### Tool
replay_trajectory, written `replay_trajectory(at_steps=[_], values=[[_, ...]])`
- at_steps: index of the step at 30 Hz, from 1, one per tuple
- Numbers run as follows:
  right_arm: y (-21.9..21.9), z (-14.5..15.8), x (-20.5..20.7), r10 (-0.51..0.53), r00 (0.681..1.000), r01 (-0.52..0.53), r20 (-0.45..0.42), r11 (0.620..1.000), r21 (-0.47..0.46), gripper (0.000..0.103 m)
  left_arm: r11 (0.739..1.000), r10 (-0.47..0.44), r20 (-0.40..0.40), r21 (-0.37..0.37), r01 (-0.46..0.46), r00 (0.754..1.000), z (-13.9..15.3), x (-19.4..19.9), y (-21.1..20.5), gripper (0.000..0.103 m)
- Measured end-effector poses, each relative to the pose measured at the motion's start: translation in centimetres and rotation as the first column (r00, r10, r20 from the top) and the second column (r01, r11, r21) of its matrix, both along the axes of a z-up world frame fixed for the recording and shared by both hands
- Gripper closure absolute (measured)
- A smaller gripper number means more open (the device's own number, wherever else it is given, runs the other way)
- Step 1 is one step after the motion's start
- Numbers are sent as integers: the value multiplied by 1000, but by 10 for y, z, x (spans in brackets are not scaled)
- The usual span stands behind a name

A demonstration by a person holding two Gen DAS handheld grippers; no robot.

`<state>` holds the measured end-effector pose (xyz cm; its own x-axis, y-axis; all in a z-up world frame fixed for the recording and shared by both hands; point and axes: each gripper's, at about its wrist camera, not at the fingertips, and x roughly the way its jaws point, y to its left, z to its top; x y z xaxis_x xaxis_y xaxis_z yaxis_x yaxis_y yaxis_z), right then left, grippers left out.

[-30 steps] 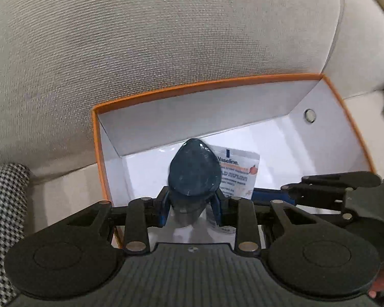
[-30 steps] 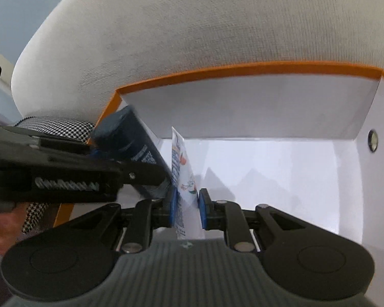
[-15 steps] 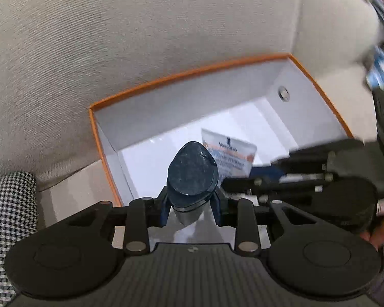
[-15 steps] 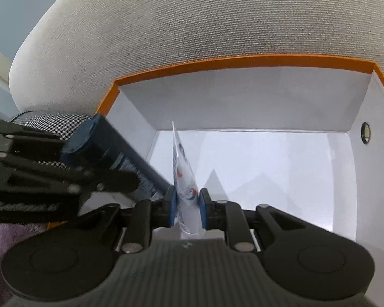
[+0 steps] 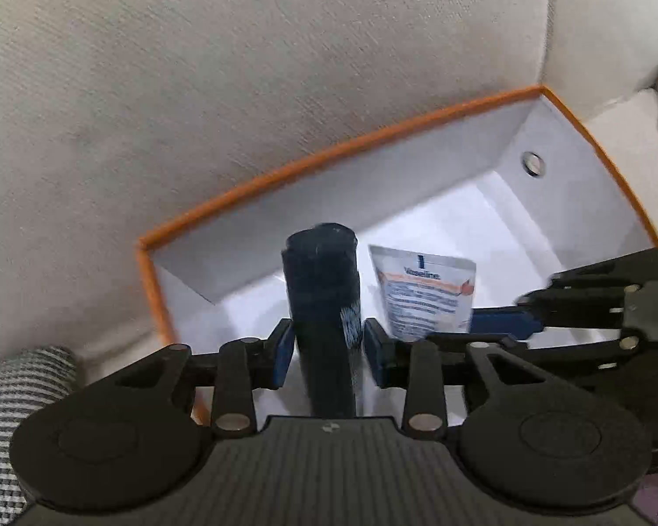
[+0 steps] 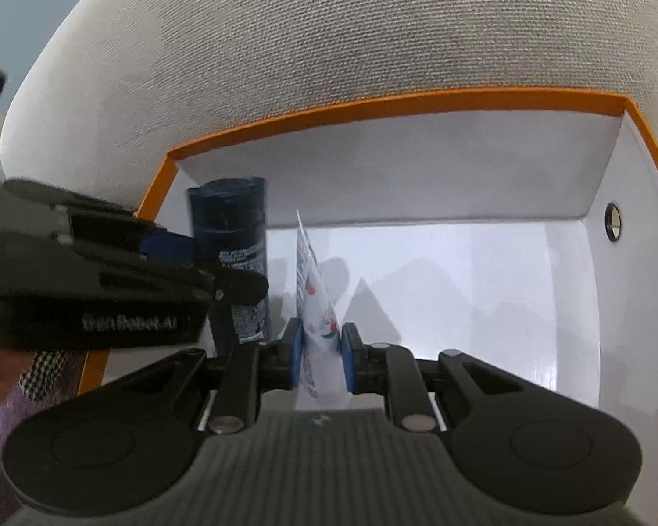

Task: Organize rigid objects
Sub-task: 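Lower and release the deodorant in the box with the left tool while the right releases the tube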

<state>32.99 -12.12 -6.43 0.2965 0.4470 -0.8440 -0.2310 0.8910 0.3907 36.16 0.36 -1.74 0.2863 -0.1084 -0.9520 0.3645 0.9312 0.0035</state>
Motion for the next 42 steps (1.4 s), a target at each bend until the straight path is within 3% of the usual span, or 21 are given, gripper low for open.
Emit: replay_trajectory(at_steps=[3, 8, 12, 15, 20, 24, 30, 36, 40, 42], values=[[9, 0, 5, -3, 1000, 3, 9, 1000, -18, 84, 1000, 18, 96, -7, -17, 995, 9, -6, 12, 37], [17, -1, 12, -40, 999, 39, -13, 999, -31, 84, 985, 89, 171, -163, -61, 981, 35, -21, 39, 37], [7, -5, 22, -162, 981, 162, -106, 987, -13, 84, 963, 195, 233, -228, -141, 953, 47, -47, 75, 39], [0, -14, 34, -229, 958, 233, -175, 973, 1, 84, 938, 253, 186, -287, -193, 950, 46, -58, 101, 57], [8, -22, 40, -260, 943, 267, -209, 964, 3, 84, 909, 297, 120, -339, -242, 947, 29, -56, 123, 70], [25, -30, 39, -221, 946, 234, -238, 972, 30, 84, 886, 300, 92, -395, -242, 949, 10, -56, 120, 75], [47, -22, 41, -110, 981, 117, -160, 992, 38, 84, 881, 295, 65, -404, -245, 953, 0, -61, 126, 77], [49, -20, 51, -130, 977, 134, -169, 991, 11, 84, 860, 313, 43, -436, -264, 949, -1, -63, 131, 77], [56, -22, 52, -150, 970, 146, -193, 989, -36, 72, 861, 311, 46, -436, -261, 949, -1, -65, 129, 77], [53, -24, 51, -146, 967, 140, -207, 989, -42, 71, 860, 310, 48, -439, -259, 949, -1, -66, 128, 77]])
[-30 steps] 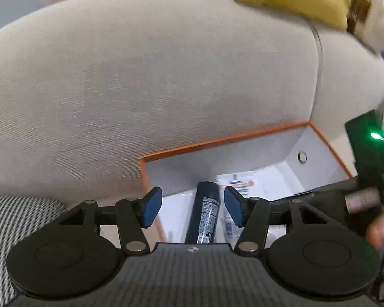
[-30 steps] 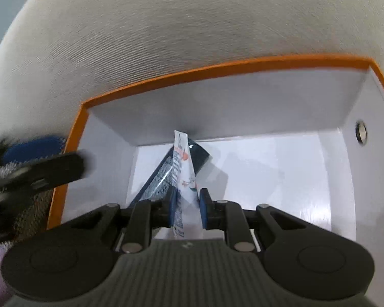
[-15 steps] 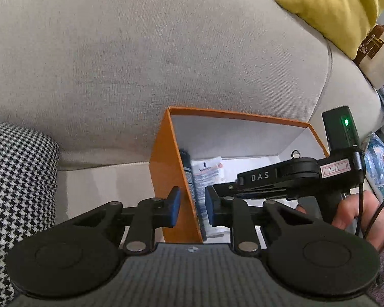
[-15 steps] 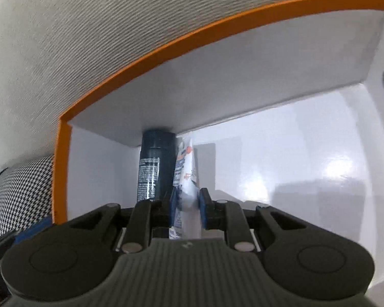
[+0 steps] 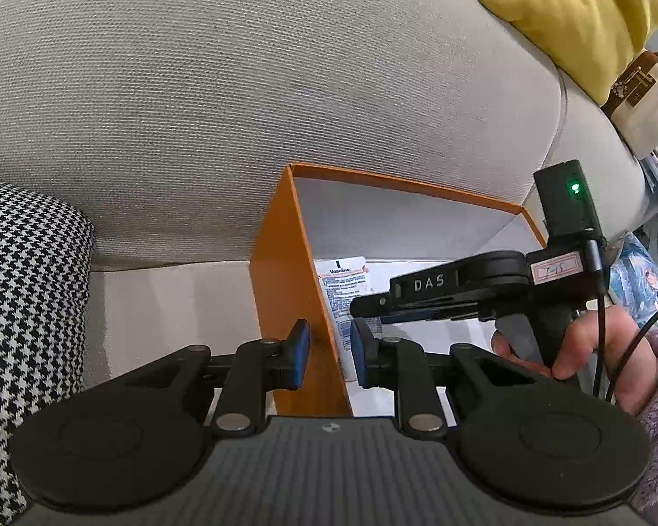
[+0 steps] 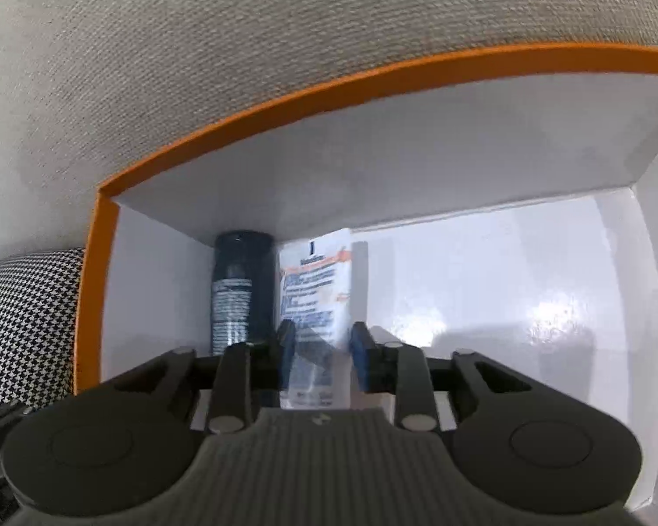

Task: Organize rigid objects
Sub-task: 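Lower and release the deodorant in the box with the left tool while the right releases the tube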

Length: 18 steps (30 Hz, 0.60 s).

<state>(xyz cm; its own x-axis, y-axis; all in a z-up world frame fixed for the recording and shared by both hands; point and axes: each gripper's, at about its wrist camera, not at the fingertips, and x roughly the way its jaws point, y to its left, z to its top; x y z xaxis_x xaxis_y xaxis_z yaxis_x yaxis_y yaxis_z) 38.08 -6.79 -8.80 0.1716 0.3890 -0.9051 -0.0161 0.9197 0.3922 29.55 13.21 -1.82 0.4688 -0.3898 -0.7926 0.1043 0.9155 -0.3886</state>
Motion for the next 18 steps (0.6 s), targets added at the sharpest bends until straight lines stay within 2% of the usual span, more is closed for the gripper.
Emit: replay_trajectory(at_steps=[5, 7, 13, 18], values=[[4, 2, -2, 27, 999, -27, -29, 1000, -9, 70, 1000, 4, 7, -5, -4, 1000, 1, -1, 0, 77], [-5, 0, -15, 29, 999, -29, -23, 1000, -11, 71, 1000, 7, 9, -7, -7, 1000, 1, -1, 0, 77], [-12, -5, -10, -31, 999, 31, -21, 999, 9, 77, 1000, 8, 13, -5, -8, 1000, 2, 0, -1, 77], [-13, -9, -7, -90, 996, 91, -15, 996, 19, 77, 1000, 11, 14, -4, -11, 1000, 2, 0, -2, 77]])
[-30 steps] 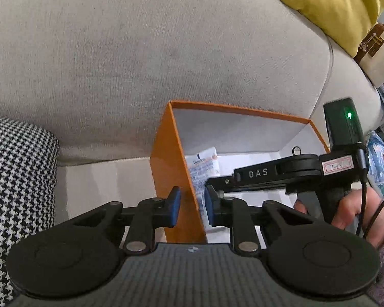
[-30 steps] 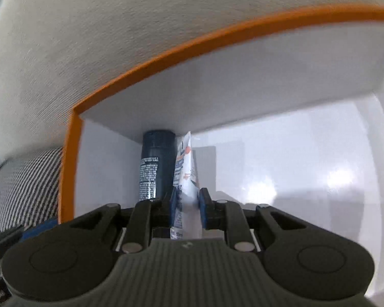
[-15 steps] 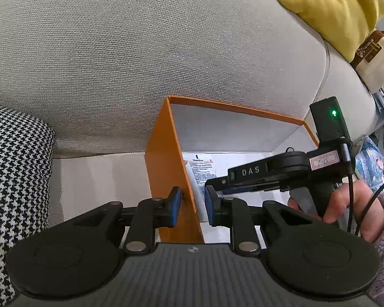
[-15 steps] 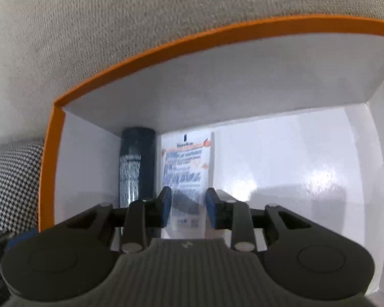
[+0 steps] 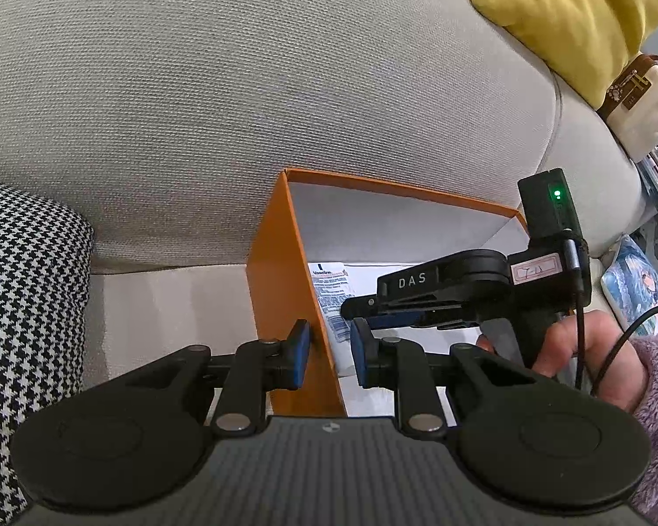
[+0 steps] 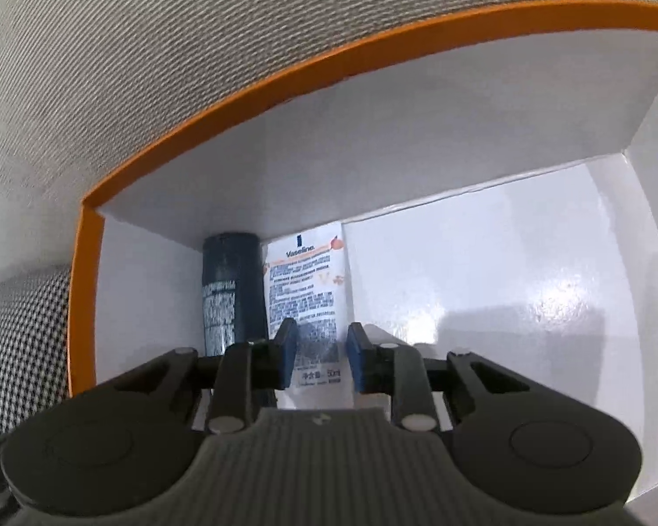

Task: Organize rigid objects
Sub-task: 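Lower and release the deodorant in the box with the left tool while the right releases the tube, then withdraw both open tools from the orange box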

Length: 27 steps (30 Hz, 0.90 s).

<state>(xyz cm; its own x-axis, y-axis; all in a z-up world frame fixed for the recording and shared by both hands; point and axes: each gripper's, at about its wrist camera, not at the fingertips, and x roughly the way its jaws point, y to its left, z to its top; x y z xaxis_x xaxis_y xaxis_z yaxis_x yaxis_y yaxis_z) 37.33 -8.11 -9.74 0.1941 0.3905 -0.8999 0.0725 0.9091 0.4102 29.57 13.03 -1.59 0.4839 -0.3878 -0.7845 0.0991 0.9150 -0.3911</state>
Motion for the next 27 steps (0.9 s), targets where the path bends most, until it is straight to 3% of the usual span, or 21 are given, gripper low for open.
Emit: replay_trajectory(at_steps=[5, 10, 15, 21, 27], values=[[-3, 13, -7, 39, 999, -39, 33, 999, 14, 80, 1000, 4, 49, -25, -3, 999, 4, -7, 1, 76], [-22, 69, -46, 144, 966, -144, 214, 989, -15, 79, 999, 38, 177, -34, -32, 983, 28, -30, 1, 76], [-55, 109, -96, 194, 929, -189, 315, 981, -46, 79, 998, 35, 247, -57, -22, 968, 41, -72, -18, 76], [-104, 126, -170, 136, 900, -138, 414, 990, -25, 77, 992, 10, 238, -123, 20, 971, 42, -126, -50, 76], [-149, 108, -243, -22, 926, 10, 377, 999, 33, 71, 991, -43, 176, -119, 64, 984, 25, -158, -83, 76]])
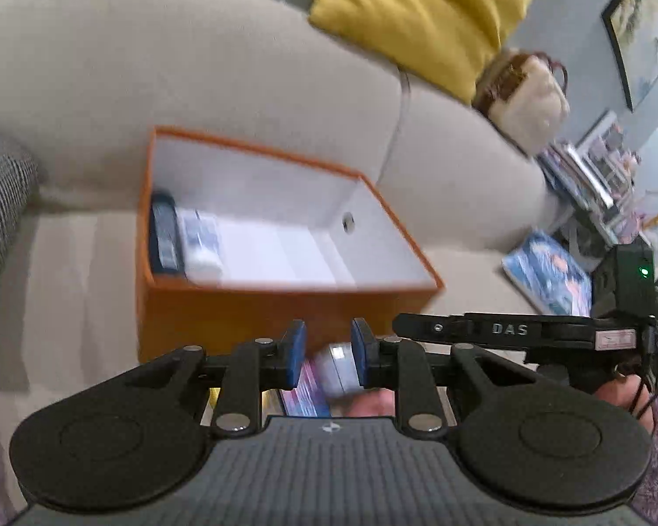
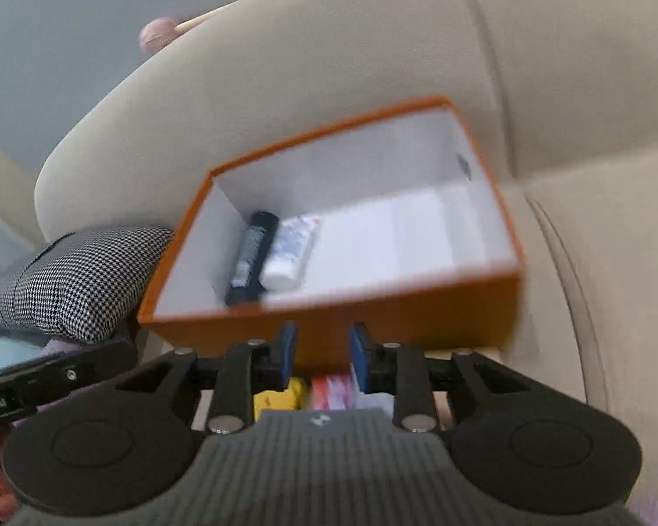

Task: Organize rigid objects
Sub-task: 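Withdraw both open tools from the orange box, then grasp the pink cup-shaped bottle with the left tool while the right grasps the pink pump bottle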

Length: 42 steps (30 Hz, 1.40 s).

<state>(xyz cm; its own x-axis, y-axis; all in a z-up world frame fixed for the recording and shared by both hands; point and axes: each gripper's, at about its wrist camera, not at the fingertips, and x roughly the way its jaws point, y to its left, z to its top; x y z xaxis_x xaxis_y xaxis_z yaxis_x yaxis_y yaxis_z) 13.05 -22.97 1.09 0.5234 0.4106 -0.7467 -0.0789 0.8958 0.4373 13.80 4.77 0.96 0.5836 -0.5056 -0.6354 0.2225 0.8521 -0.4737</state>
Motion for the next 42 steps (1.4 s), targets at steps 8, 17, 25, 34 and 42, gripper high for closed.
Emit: replay_trajectory(at_steps=[8, 17, 25, 34, 42], values=[[-24, -49, -59, -113, 989, 118, -95, 992, 54, 70, 994, -59, -76, 83, 65, 995, -30, -26, -30, 71], [-43, -65, -82, -203, 969, 209, -143, 978, 25, 59, 959, -204, -63, 186, 212, 977, -45, -33, -87, 46], [-50, -86, -77, -221, 953, 241, -207, 968, 76, 66, 915, -285, -95, 269, 300, 954, -56, -24, -111, 43], [-52, -93, -65, -216, 947, 242, -237, 967, 85, 79, 872, -342, -137, 324, 368, 930, -65, -8, -123, 35], [-59, -89, -57, -231, 954, 251, -191, 964, 91, 82, 838, -364, -205, 354, 415, 909, -79, 11, -141, 35]])
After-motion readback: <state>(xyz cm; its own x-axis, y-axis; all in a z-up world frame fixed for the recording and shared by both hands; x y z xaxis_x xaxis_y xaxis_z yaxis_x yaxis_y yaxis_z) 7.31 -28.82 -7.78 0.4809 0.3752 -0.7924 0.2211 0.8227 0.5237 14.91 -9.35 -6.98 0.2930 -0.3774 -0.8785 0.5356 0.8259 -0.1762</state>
